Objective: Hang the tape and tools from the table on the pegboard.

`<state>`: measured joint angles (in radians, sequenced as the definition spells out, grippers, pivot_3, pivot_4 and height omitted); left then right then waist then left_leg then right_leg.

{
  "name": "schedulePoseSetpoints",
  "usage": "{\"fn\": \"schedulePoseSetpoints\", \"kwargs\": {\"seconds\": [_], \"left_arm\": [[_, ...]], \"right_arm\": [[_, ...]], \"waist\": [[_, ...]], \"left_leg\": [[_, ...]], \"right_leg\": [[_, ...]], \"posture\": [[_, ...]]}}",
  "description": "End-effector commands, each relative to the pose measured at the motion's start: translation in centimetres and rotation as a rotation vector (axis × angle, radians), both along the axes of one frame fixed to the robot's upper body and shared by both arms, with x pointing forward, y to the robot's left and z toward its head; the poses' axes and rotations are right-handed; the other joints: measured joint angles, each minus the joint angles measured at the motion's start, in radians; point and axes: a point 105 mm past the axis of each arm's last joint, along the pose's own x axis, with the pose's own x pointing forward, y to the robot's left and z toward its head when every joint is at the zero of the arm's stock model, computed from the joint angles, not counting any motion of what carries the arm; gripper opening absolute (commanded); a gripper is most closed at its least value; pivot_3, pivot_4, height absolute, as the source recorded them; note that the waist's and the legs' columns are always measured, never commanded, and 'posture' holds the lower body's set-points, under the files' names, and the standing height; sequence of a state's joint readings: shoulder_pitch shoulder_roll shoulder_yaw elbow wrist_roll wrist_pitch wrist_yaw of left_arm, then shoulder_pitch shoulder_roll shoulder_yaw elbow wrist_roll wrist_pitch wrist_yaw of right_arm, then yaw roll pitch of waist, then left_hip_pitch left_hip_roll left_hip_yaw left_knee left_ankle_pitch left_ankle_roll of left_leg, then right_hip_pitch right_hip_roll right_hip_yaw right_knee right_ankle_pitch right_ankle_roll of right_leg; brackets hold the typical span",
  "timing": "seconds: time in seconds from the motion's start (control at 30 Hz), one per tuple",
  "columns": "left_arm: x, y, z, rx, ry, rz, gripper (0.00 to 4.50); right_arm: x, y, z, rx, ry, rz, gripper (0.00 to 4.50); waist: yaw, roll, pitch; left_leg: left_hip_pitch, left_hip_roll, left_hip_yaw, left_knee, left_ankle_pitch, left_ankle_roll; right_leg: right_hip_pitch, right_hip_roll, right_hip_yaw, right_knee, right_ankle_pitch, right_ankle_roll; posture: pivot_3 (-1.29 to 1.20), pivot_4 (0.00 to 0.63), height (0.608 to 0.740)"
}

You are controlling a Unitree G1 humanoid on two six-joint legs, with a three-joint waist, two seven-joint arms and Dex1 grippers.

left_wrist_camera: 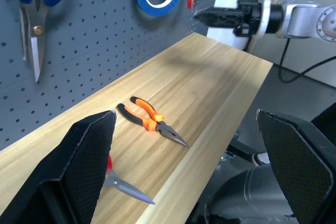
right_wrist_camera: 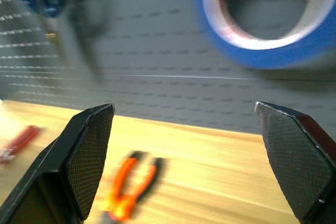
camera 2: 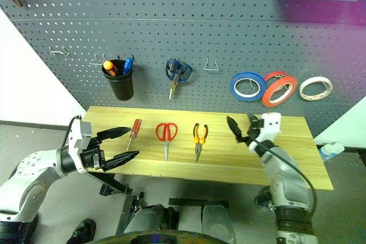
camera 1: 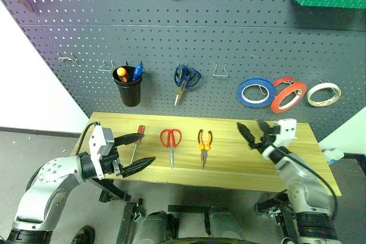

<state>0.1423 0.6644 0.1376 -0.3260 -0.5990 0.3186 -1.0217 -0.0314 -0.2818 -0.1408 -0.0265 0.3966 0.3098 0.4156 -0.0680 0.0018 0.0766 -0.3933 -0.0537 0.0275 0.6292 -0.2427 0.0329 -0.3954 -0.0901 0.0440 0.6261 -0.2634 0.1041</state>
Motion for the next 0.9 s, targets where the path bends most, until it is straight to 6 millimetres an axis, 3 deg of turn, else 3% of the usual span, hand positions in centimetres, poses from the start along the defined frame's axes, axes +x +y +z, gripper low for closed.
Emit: {"fn": "schedulePoseSetpoints", "kwargs": {"seconds": [0.03,0.2,0.4,0.9], "left_arm": [[-0.1,-0.3,1.6,0.006,-0.057,-0.002,4.5],[-0.6,-0.3,2.3,0.02,-0.057,0.018,4.5],[-0.9,-0.4,3.0,0.024,-0.054,0.036,4.5],[-1.6,0.8,3.4,0.043,-0.058,0.088,4.5]], "right_arm": [[1.6,3.0,0.7,-0.098,0.013,-0.004,4.48],[2.8,5.4,-0.9,-0.133,0.146,-0.036,4.48],[3.6,6.2,-3.6,-0.157,0.332,-0.114,4.48],[4.4,8.0,-5.6,-0.157,0.462,-0.133,4.48]], "waist": [[-0.001,-0.001,0.001],[0.005,-0.002,0.001],[0.025,-0.002,0.002],[0.03,-0.004,0.016]], "left_leg": [[-0.001,0.0,0.0,0.0,0.0,0.0],[-0.008,0.0,0.001,0.0,0.0,0.0],[-0.014,0.0,0.001,0.0,0.0,0.0],[-0.014,0.0,0.001,-0.001,0.0,0.0]], "right_leg": [[-0.001,0.0,0.0,0.0,0.0,0.0],[-0.009,-0.001,0.0,0.0,0.0,0.0],[-0.014,-0.001,-0.001,0.002,0.001,-0.001],[-0.013,-0.001,-0.002,0.002,0.001,-0.001]], "posture": [[-0.05,0.066,0.74],[-0.02,0.075,0.74],[0.02,0.083,0.74],[0.08,0.098,0.74]]}}
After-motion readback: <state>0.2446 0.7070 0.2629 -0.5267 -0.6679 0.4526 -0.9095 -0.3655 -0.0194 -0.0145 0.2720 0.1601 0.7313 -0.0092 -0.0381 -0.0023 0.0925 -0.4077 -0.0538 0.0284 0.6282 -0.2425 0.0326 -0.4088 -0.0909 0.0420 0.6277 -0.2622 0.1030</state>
